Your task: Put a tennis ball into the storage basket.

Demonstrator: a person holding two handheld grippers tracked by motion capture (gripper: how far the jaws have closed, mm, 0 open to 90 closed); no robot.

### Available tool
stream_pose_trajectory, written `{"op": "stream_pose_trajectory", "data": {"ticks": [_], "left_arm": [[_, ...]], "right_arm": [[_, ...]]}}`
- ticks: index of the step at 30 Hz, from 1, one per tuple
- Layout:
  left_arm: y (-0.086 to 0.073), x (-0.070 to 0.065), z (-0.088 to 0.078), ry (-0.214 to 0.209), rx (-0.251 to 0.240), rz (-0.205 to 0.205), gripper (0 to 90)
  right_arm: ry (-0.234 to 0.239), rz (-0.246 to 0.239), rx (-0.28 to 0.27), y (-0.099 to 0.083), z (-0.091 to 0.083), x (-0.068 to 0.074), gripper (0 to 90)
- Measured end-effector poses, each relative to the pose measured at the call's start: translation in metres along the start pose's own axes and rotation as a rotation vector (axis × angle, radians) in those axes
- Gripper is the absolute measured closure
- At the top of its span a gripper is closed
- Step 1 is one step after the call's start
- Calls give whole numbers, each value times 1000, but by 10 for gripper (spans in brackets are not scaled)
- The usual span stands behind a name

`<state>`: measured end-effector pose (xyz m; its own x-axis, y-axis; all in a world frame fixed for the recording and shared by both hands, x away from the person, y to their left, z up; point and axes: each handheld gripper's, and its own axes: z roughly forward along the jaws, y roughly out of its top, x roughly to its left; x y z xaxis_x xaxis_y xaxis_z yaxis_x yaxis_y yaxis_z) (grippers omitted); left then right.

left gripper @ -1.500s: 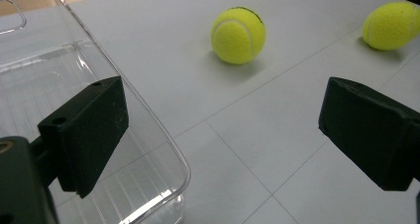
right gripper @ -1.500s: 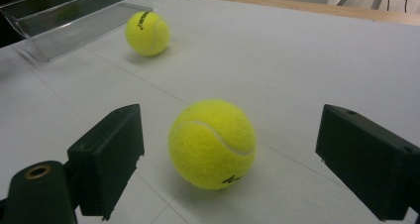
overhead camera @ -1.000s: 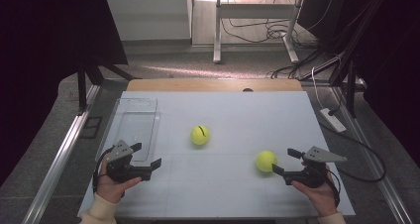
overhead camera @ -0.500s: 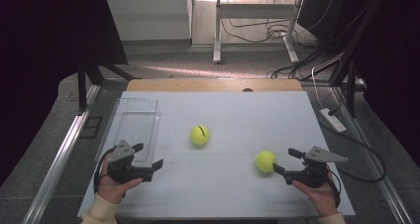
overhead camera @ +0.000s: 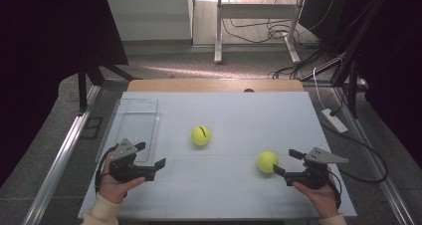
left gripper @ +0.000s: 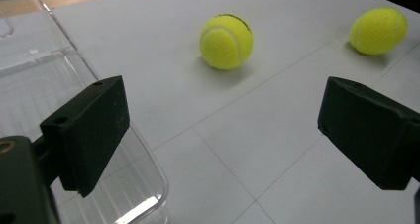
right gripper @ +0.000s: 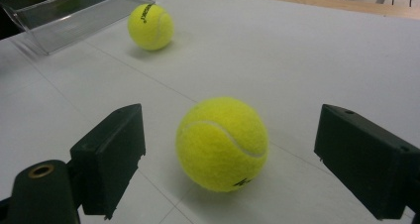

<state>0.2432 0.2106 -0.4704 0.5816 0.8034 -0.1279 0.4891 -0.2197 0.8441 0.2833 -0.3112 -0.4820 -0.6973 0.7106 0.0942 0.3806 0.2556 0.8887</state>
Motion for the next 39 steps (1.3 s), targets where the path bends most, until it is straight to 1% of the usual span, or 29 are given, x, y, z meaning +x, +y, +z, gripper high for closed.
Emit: {"op": "stream_pose_trajectory", "data": {"ticks": [6, 13, 15, 21, 25, 30, 39], "left_arm": [[3, -5, 4, -12, 13, 22, 69], [9, -10, 9, -23, 14, 33, 72], [11, -12, 12, -25, 23, 42, 73], [16, -16, 19, -33, 41, 50, 75], [20, -17, 22, -37, 49, 61, 76], [23, -17, 26, -43, 54, 57, 76], [29, -19, 30, -50, 62, 68, 76]], "right_arm": [[1, -1, 2, 0, 1, 0, 121], [1, 0, 2, -1, 1, 0, 121], [-1, 2, 1, -1, 0, 0, 121], [1, -1, 5, -2, 0, 0, 120], [-1, 2, 5, -3, 0, -1, 120], [-2, 1, 6, -3, 1, 0, 121], [-5, 2, 5, -3, 0, -1, 121]]}}
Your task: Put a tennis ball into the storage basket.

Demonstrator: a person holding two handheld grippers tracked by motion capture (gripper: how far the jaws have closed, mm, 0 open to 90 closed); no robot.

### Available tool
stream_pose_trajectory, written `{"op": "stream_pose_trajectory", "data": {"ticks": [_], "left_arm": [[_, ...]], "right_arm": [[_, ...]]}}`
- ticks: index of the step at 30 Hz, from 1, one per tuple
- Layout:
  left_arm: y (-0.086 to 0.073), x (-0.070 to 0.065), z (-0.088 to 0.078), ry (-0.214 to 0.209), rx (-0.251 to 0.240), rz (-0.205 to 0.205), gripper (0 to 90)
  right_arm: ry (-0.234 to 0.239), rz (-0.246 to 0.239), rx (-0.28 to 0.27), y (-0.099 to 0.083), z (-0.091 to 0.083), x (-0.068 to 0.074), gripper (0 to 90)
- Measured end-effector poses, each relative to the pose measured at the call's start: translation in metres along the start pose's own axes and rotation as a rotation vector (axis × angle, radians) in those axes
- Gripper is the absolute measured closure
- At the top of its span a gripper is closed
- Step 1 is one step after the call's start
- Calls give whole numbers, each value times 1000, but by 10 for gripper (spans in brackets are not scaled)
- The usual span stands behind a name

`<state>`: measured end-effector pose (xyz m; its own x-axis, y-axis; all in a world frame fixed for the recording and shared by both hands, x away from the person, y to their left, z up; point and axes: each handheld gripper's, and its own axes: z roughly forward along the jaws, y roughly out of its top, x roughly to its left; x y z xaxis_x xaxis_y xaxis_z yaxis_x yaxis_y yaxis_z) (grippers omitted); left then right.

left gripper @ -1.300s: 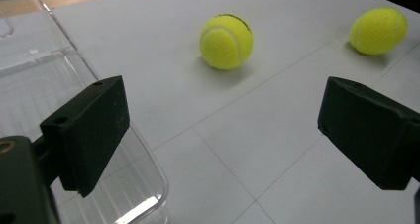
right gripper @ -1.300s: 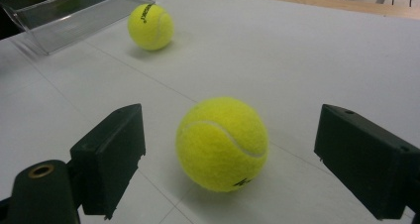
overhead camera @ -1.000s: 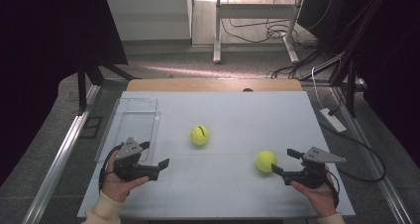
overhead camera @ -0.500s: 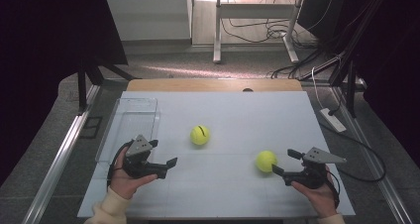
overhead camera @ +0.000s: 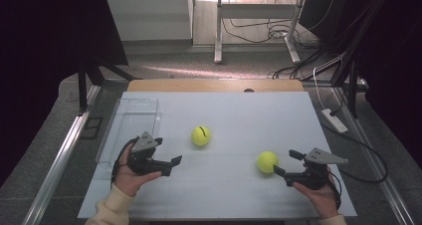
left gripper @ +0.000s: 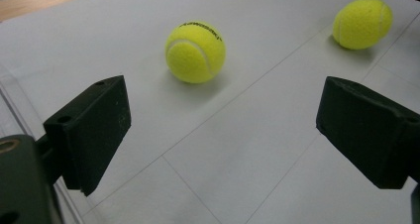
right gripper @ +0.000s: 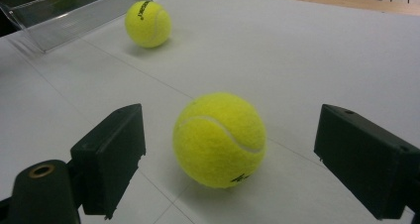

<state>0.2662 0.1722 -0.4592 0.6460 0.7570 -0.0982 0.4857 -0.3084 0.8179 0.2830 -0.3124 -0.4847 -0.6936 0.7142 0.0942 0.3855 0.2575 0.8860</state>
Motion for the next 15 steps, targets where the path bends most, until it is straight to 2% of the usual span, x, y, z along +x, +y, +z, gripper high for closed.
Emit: {"op": "stream_pose_trajectory", "data": {"ticks": [15], "left_arm": [[12, -3, 14, -14, 22, 24, 74]], "right_arm": [[-3, -5, 5, 0, 1, 0, 121]]}}
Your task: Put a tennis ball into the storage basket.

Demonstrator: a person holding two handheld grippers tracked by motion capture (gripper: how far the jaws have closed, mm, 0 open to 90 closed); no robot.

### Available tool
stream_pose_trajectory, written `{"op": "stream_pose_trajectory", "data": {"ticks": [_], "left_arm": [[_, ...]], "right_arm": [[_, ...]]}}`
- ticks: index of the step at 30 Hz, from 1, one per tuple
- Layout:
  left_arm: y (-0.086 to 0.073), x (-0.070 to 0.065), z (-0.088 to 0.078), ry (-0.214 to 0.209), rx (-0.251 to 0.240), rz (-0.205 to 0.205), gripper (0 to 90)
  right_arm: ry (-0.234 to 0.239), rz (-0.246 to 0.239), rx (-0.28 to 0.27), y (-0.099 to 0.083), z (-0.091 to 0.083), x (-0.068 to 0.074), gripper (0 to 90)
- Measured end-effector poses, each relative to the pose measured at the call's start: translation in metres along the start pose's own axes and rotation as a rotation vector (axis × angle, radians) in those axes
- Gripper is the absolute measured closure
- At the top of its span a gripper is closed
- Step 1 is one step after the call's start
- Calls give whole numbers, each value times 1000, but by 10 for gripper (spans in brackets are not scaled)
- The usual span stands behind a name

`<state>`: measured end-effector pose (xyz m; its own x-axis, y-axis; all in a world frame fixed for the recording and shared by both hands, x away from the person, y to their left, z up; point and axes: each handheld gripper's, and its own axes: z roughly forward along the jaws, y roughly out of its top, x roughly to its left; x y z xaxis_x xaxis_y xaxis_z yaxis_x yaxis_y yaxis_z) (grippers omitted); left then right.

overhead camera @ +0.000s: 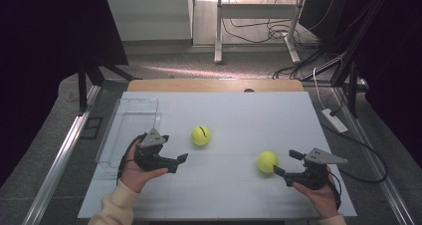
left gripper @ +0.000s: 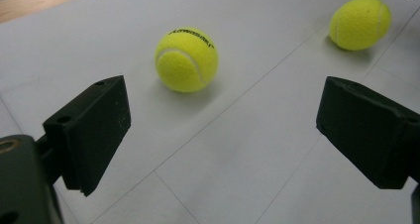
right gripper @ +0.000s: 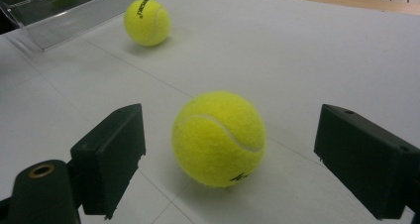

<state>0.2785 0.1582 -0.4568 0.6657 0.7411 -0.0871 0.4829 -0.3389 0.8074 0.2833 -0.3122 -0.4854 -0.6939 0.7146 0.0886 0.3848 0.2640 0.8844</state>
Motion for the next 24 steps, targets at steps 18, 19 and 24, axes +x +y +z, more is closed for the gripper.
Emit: {"op": "stream_pose_trajectory", "data": {"ticks": [18, 19, 24], "left_arm": [[14, -2, 15, -13, 23, 15, 73], [15, -3, 17, -14, 28, 17, 73], [19, -3, 21, -13, 37, 23, 73]], "right_arm": [[3, 0, -1, 0, 1, 1, 121], [3, -2, 0, 0, 1, 0, 121], [-1, -1, 4, 0, 0, 0, 121]]}}
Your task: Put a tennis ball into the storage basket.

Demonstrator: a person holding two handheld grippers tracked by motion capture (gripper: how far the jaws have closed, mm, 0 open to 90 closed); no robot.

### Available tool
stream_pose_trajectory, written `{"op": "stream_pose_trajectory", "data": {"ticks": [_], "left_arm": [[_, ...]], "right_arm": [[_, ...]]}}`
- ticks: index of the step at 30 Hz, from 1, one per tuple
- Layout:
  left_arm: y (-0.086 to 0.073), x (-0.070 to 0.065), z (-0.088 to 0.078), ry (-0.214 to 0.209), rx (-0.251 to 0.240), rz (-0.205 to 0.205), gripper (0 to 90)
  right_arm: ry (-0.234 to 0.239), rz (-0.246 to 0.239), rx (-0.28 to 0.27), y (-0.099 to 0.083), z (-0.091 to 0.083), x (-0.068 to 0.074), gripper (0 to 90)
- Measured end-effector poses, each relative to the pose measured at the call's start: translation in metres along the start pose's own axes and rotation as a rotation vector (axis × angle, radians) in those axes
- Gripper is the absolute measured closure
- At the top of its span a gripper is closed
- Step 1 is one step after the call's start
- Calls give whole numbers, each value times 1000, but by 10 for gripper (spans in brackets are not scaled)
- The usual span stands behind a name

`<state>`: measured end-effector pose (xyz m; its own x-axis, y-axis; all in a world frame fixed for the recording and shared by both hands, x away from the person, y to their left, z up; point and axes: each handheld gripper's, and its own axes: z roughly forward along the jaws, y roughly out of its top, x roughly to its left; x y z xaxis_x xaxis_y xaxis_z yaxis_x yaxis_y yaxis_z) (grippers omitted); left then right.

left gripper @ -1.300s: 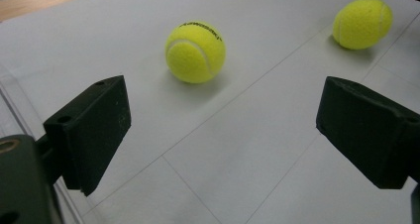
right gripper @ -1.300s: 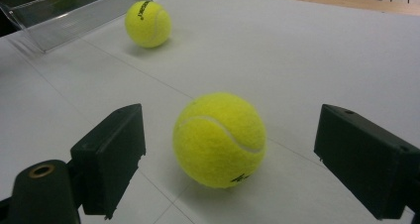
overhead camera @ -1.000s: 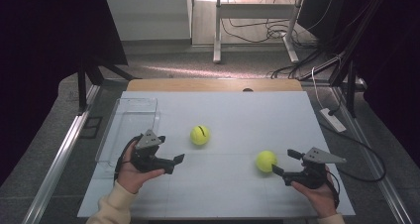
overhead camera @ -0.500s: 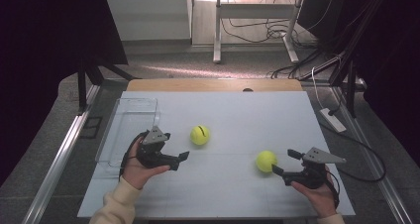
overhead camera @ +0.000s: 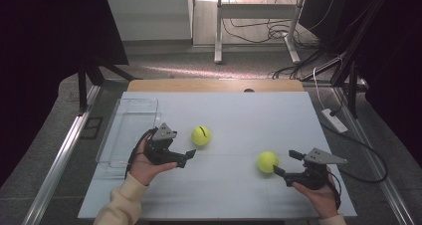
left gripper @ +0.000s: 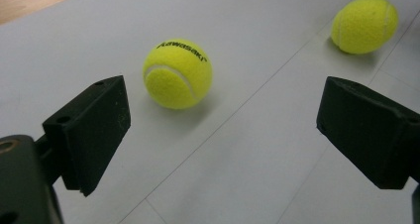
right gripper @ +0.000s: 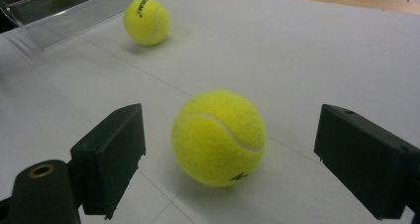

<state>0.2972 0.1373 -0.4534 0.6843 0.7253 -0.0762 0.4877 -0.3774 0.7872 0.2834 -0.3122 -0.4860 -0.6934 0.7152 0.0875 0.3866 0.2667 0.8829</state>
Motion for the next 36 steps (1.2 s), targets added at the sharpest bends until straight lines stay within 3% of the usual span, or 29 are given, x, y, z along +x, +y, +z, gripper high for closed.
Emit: {"op": "stream_pose_trajectory", "data": {"ticks": [23, 29, 36], "left_arm": [[19, -1, 21, -19, 40, 12, 71], [28, -2, 33, -17, 69, 25, 70], [36, 1, 46, -11, 102, 12, 67]], "right_arm": [[-6, 5, -5, 0, -1, -1, 121], [-2, 4, -4, 0, -1, -1, 120], [-4, 5, -3, -1, -1, -2, 120]]}}
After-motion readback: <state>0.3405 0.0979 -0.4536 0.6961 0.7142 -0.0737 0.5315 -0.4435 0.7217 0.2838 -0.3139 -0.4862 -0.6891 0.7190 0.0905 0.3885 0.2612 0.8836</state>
